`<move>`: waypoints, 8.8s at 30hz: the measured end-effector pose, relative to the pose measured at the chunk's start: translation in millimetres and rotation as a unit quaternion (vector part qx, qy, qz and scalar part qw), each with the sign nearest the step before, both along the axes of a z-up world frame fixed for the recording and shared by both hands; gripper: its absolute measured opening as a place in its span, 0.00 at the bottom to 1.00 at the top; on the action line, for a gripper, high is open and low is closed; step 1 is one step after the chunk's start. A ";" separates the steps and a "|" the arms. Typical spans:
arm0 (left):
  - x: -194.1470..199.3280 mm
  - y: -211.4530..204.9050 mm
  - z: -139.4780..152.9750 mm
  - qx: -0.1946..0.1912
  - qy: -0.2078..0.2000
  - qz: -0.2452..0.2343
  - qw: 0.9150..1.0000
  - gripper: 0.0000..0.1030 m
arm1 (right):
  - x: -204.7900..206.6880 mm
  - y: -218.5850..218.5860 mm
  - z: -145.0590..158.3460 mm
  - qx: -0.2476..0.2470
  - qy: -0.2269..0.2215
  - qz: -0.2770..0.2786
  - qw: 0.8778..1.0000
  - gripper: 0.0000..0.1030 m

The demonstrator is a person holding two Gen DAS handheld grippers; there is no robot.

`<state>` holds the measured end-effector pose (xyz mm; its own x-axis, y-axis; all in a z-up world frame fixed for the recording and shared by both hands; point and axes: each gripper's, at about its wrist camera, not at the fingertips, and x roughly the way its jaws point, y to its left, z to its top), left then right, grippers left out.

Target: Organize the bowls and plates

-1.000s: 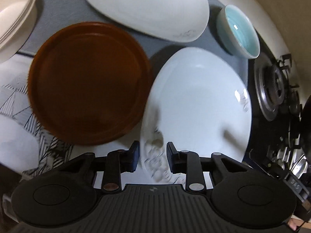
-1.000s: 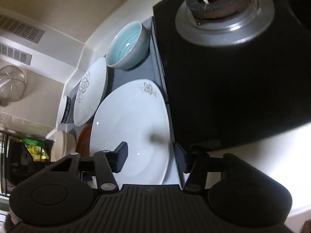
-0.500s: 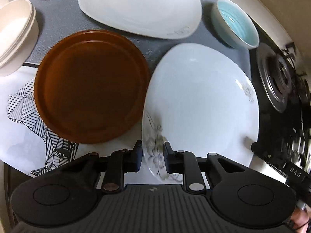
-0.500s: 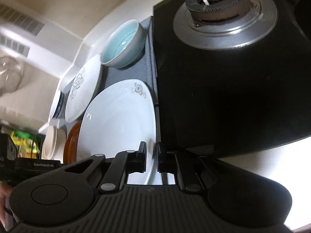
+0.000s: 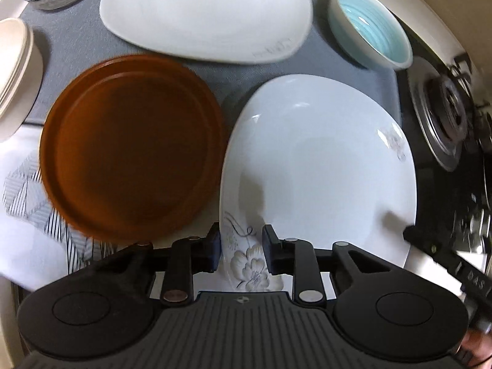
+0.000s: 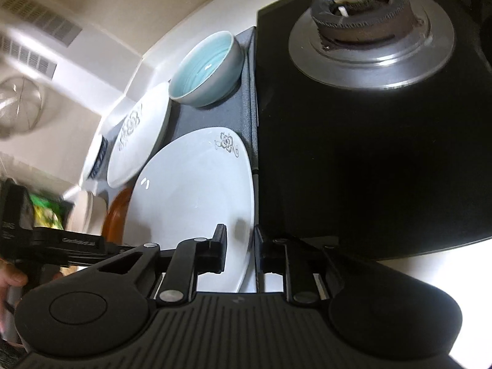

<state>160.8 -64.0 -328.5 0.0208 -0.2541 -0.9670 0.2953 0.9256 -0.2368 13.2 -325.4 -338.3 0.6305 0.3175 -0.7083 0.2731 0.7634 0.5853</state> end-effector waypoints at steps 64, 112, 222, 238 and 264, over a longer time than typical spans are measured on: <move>-13.7 15.0 21.8 -0.033 -0.069 0.010 0.997 0.23 | -24.2 -6.7 4.8 0.052 -0.023 0.038 0.998 0.20; 129.9 106.2 63.7 -0.128 -0.048 0.088 0.987 0.21 | 103.6 70.5 51.7 0.030 -0.045 0.038 0.998 0.19; 99.6 106.4 15.5 -0.045 -0.056 -0.154 0.985 0.70 | 106.1 189.0 2.4 -0.137 0.084 -0.041 0.986 0.21; 97.6 103.1 3.1 -0.047 -0.034 -0.167 0.984 0.11 | 104.6 199.2 -5.6 -0.140 0.081 -0.045 0.986 0.35; 113.5 153.9 94.5 -0.110 -0.067 -0.105 0.986 0.12 | 119.2 219.3 72.9 -0.150 0.011 -0.015 0.988 0.25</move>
